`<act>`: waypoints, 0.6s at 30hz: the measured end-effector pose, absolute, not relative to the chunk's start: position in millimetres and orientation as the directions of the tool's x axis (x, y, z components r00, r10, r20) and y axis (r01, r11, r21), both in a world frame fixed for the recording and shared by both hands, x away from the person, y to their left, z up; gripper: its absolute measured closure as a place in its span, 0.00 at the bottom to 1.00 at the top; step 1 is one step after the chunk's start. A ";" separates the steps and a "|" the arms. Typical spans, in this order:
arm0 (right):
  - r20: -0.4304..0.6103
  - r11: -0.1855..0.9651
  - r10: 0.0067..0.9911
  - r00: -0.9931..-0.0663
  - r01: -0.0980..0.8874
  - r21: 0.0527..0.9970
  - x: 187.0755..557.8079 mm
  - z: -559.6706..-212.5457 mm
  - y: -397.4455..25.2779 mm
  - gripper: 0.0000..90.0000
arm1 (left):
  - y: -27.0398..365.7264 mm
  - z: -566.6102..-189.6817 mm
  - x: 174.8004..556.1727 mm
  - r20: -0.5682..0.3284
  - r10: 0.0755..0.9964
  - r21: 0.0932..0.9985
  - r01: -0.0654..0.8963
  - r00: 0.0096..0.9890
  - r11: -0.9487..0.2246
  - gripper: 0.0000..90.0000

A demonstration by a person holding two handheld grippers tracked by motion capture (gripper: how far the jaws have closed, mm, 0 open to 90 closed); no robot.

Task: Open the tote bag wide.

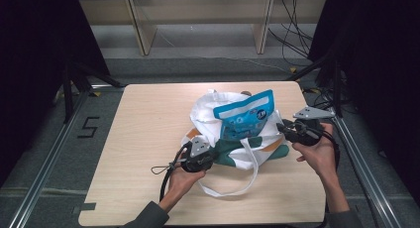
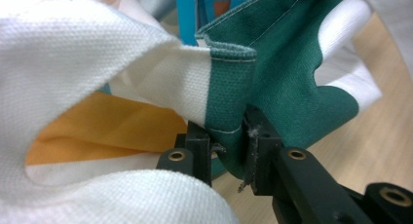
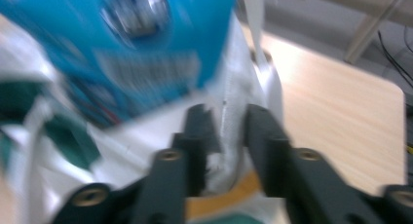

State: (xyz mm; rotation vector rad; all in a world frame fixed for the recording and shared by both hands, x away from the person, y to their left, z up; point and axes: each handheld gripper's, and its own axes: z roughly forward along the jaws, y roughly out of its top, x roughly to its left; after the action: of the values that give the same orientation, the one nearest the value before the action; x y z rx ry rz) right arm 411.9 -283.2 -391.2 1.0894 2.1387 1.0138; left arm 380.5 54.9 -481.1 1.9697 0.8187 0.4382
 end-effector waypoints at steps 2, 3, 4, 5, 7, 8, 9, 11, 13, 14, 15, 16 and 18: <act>-0.132 0.415 0.841 -0.525 0.467 0.781 420.1 -408.8 -289.9 0.97 | 50.2 -481.3 378.1 0.002 0.695 0.861 0.353 0.719 -0.367 0.83; -0.135 0.419 0.847 -0.514 0.491 0.764 424.1 -418.1 -291.6 0.98 | 50.2 -481.3 378.1 0.002 0.695 0.861 0.353 0.719 -0.367 0.83; -0.143 0.430 0.851 -0.505 0.513 0.743 427.8 -427.7 -292.7 0.98 | 40.8 -484.7 374.9 0.087 0.687 0.846 0.311 0.722 -0.433 0.83; -0.148 0.438 0.854 -0.499 0.535 0.722 431.9 -437.8 -293.7 0.98 | 34.5 -489.2 371.7 0.124 0.676 0.832 0.295 0.726 -0.469 0.83; -0.150 0.449 0.856 -0.494 0.571 0.687 434.4 -447.0 -294.7 0.98 | 29.8 -493.5 369.5 0.152 0.650 0.802 0.291 0.745 -0.522 0.83; -0.187 0.492 0.845 -0.501 0.590 0.640 440.0 -468.4 -296.2 0.99 | 22.6 -505.7 369.9 0.174 0.637 0.767 0.302 0.751 -0.567 0.83; -0.187 0.492 0.845 -0.501 0.590 0.640 440.0 -468.4 -296.2 0.99 | 22.6 -505.7 369.9 0.174 0.637 0.767 0.302 0.751 -0.567 0.83; -0.180 0.494 0.845 -0.503 0.605 0.624 443.7 -481.2 -294.7 0.99 | 24.3 -516.7 377.8 0.119 0.653 0.771 0.345 0.748 -0.535 0.84; -0.166 0.469 0.860 -0.483 0.619 0.631 441.9 -481.7 -292.0 0.99 | 25.9 -515.7 376.7 0.076 0.662 0.765 0.382 0.746 -0.518 0.84; -0.196 0.500 0.844 -0.500 0.598 0.627 442.0 -482.4 -293.5 0.98 | 28.3 -514.9 375.9 0.061 0.652 0.762 0.387 0.756 -0.519 0.84; -0.176 0.482 0.853 -0.491 0.614 0.624 440.7 -481.4 -292.2 0.98 | 30.4 -513.5 375.6 0.043 0.653 0.761 0.399 0.756 -0.512 0.82; -0.193 0.497 0.844 -0.500 0.597 0.629 441.5 -481.9 -293.4 0.98 | 33.7 -510.5 375.0 0.033 0.652 0.755 0.409 0.758 -0.513 0.78; -0.169 0.479 0.852 -0.495 0.608 0.633 440.5 -480.1 -294.2 0.98 | 39.1 -502.6 372.3 -0.033 0.639 0.750 0.442 0.769 -0.493 0.63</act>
State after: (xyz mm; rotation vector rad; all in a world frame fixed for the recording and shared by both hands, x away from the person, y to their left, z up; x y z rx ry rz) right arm 440.5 -294.2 -480.1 1.2107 2.2623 0.6995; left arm 372.3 39.1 -502.6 2.1701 0.8022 0.3192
